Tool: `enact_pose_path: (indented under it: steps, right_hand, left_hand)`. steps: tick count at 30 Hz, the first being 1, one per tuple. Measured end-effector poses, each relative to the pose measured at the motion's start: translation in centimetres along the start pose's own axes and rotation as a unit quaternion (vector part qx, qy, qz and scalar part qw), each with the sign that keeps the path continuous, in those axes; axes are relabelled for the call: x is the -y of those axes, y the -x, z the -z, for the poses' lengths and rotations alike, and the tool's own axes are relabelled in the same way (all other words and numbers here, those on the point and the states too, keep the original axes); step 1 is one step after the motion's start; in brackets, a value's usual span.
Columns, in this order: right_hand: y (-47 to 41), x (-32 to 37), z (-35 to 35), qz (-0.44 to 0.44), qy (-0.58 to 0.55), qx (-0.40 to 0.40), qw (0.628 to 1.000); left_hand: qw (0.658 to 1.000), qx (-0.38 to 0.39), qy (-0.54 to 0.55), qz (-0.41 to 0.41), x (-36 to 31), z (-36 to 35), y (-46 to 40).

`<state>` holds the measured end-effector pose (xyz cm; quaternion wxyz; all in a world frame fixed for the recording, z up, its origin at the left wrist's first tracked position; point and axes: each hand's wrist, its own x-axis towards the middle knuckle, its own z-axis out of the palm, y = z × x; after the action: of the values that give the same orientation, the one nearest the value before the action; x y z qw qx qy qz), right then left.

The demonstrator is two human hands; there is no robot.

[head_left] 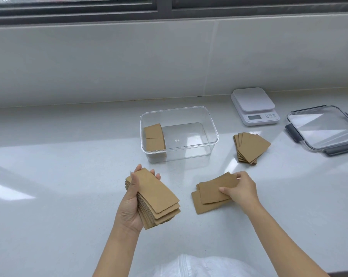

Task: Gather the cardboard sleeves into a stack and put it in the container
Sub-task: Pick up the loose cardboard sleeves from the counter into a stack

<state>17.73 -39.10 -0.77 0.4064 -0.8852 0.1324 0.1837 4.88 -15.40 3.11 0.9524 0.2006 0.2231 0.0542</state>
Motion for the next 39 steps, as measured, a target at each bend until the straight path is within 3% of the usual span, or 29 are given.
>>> enact_pose_path:
  steps: [2,4,7,10,13,16,19,21,26,30,39]
  right_hand:
    - [-0.1,-0.2,1.0,-0.043,-0.183,0.046,0.981]
    - [0.5,0.5,2.2,-0.063,-0.328,0.100,0.937]
    - [2.1,3.2,4.1,0.013,-0.425,0.185,0.886]
    - [4.2,6.8,4.4,0.116,-0.373,0.273,0.879]
    - [6.4,10.0,3.3,0.184,-0.298,0.306,0.885]
    - [8.0,12.0,1.9,0.227,-0.213,0.292,0.904]
    - [8.9,12.5,1.4,0.236,-0.196,0.269,0.913]
    - [9.3,12.3,1.5,0.243,-0.188,0.264,0.914]
    - [10.1,11.2,2.2,0.260,-0.165,0.265,0.914]
    - [10.1,10.0,2.4,0.284,-0.195,0.246,0.906]
    - [5.3,6.4,5.7,0.122,-0.348,0.172,0.913]
  left_hand:
    - [1.000,-0.002,-0.001,0.007,-0.2,0.1,0.0]
    - [1.000,-0.006,0.002,0.015,-0.7,0.3,0.1]
    - [0.998,0.002,0.004,0.058,-1.4,0.4,0.4]
    - [0.993,0.017,-0.030,0.113,-1.7,-0.7,0.5]
    - [0.979,0.035,-0.118,0.161,-2.1,-2.5,0.5]
    - [0.956,0.112,-0.171,0.211,-2.3,-4.2,0.9]
    - [0.942,0.164,-0.185,0.228,-2.5,-4.4,1.2]
    - [0.938,0.186,-0.189,0.222,-2.4,-4.3,1.5]
    - [0.909,0.233,-0.180,0.294,-1.4,-4.6,2.6]
    - [0.908,0.251,-0.189,0.277,0.4,-5.0,2.1]
    - [0.909,0.194,-0.307,0.206,6.3,-10.4,-1.0]
